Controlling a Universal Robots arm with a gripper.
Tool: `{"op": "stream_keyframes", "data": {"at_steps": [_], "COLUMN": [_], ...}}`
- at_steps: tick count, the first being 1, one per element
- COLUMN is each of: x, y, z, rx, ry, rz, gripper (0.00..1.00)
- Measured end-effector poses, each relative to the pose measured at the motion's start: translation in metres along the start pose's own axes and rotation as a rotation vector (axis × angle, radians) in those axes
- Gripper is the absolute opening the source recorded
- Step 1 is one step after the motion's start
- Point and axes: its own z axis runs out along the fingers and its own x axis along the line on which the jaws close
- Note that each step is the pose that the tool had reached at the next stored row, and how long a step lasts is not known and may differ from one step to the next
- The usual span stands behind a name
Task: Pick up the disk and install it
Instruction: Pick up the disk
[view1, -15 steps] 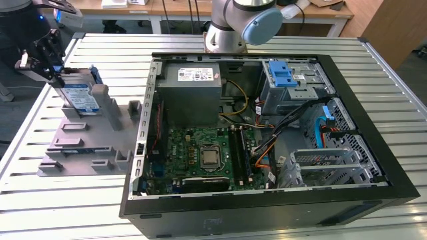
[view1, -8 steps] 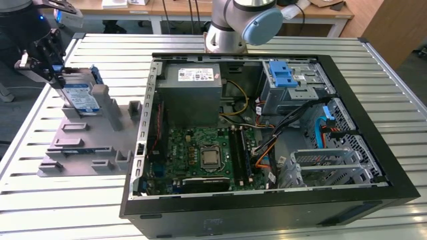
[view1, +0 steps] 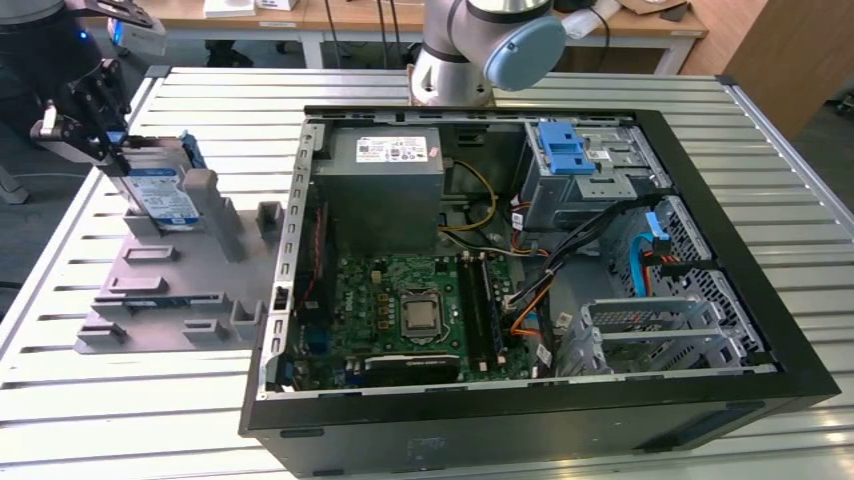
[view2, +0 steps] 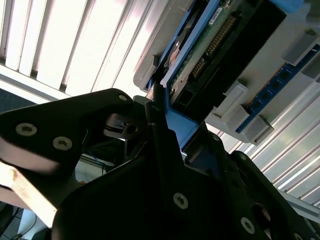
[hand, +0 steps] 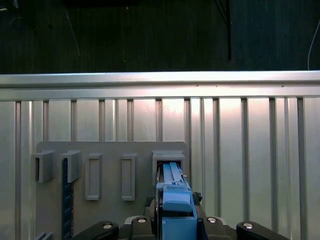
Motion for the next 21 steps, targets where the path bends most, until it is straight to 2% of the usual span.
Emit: {"op": "stream_keyframes", "data": {"at_steps": [10,21], "x": [0.0000,0.0000], "y": [0.0000,0.0001], "z": [-0.0003,-0.0061], "rx": [0.0001,0.0000], "ry": [0.0000,0.0000], "rz": [0.000,0.000], "gripper": [0.36,0.36]}}
